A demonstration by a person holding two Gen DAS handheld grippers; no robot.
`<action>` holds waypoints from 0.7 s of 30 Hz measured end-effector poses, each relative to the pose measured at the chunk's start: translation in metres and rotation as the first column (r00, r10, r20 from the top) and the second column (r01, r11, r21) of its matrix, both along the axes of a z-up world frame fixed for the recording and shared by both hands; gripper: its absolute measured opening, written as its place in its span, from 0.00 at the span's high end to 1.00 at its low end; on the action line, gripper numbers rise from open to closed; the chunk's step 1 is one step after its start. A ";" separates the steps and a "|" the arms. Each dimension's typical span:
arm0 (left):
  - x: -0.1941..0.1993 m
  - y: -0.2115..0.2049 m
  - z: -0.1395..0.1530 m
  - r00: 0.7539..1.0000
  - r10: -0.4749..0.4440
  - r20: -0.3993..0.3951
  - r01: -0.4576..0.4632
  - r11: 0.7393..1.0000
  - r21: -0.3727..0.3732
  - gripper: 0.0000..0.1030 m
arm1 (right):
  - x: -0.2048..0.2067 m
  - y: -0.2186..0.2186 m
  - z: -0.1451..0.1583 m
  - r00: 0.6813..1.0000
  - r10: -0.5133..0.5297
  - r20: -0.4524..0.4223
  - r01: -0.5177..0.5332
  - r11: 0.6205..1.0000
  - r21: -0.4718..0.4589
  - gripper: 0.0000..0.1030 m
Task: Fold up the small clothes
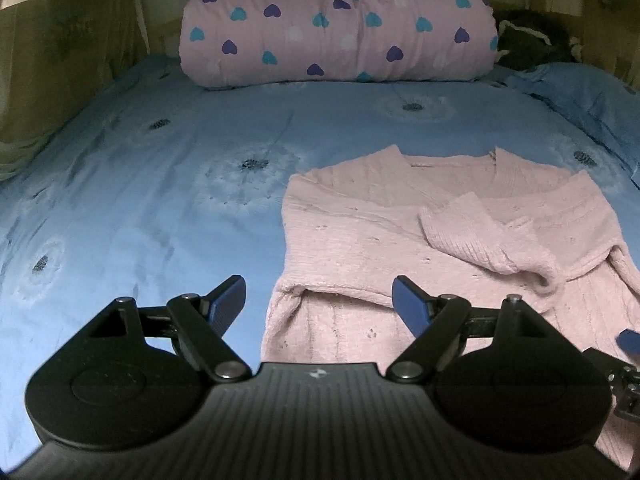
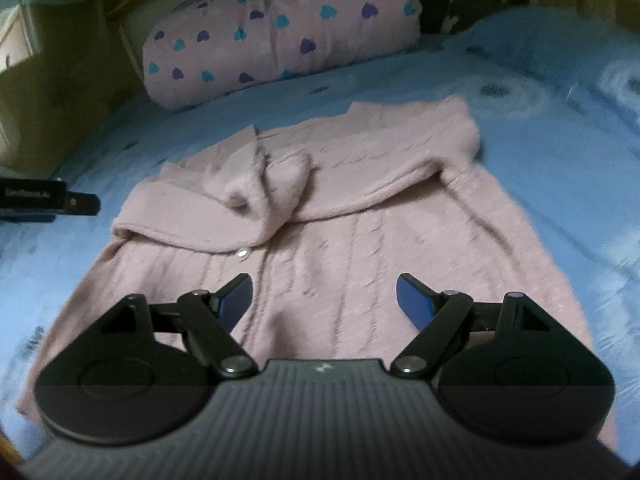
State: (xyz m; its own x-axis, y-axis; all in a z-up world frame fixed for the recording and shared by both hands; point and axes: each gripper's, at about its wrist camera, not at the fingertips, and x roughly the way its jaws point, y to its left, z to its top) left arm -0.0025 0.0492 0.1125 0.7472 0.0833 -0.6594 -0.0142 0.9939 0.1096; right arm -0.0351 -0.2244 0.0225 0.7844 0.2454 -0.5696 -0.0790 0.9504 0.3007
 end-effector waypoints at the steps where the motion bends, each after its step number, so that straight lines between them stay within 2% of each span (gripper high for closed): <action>1: 0.001 0.000 -0.001 1.000 -0.004 0.000 0.004 1.000 -0.003 0.19 | 0.001 -0.002 0.000 1.000 0.004 -0.005 -0.004 0.999 0.036 0.22; 4: 0.009 0.003 -0.005 1.000 -0.015 -0.001 0.015 1.000 -0.024 0.19 | 0.002 -0.005 0.005 1.000 0.014 0.002 -0.014 0.994 0.106 0.22; 6: 0.016 0.007 -0.009 1.000 -0.027 0.003 0.027 0.999 -0.044 0.19 | 0.005 -0.004 0.012 1.000 0.002 0.007 -0.002 0.994 0.112 0.22; 10: 0.035 0.012 -0.018 0.999 -0.042 0.002 0.042 0.997 -0.067 0.19 | 0.017 -0.002 0.024 0.999 -0.028 0.026 0.027 0.999 0.046 0.22; 13: 0.051 0.011 -0.025 0.999 -0.054 -0.007 0.053 0.996 -0.068 0.19 | 0.038 0.007 0.031 1.000 -0.022 0.010 0.021 0.999 0.031 0.22; 17: 0.071 0.017 -0.037 0.999 -0.029 -0.035 0.025 0.993 -0.115 0.19 | 0.071 0.034 0.038 1.000 0.013 0.000 -0.013 0.997 -0.076 0.22; 21: 0.083 0.026 -0.053 0.997 -0.007 -0.072 -0.006 0.985 -0.171 0.19 | 0.101 0.060 0.042 0.995 0.097 -0.009 -0.097 0.988 -0.123 0.22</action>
